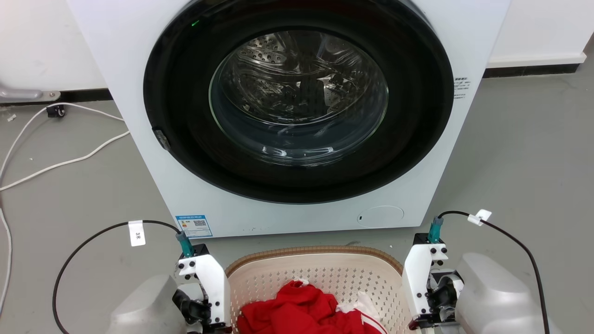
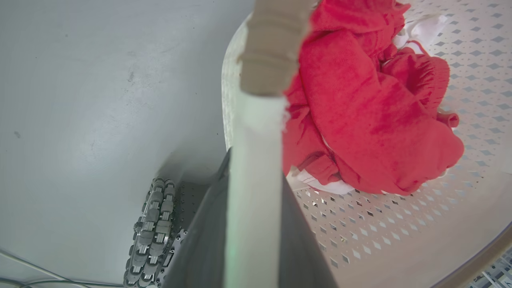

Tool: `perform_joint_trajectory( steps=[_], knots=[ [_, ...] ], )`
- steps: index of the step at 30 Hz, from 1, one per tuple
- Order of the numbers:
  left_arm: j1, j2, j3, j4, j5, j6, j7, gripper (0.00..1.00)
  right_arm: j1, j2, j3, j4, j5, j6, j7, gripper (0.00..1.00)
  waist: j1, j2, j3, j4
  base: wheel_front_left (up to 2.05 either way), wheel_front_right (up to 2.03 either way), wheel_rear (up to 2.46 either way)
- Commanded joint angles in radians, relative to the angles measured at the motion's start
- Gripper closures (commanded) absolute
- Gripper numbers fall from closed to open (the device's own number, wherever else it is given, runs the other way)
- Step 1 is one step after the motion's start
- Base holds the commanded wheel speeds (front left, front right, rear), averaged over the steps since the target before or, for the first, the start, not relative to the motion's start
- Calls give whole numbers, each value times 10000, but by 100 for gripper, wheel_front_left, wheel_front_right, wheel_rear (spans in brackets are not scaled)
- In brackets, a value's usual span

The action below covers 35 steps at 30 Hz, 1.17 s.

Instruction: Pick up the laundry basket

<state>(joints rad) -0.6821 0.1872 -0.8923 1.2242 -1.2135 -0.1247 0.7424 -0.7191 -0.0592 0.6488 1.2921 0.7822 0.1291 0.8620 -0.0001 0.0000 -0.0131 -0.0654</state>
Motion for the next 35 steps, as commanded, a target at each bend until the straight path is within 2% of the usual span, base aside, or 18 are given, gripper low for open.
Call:
perform_joint_trajectory(
  steps=[1,35],
  knots=[
    [13,-232,35,-115,-124,-104,19,100,53,164,-30,-65,-5,28,-53,100,1,0,3,5,0,0,0],
    [-39,-274,-198,-31,-400,-107,-37,100,-194,163,-240,-64,-268,28,-378,100,1,0,90,118,0,0,0]
  ],
)
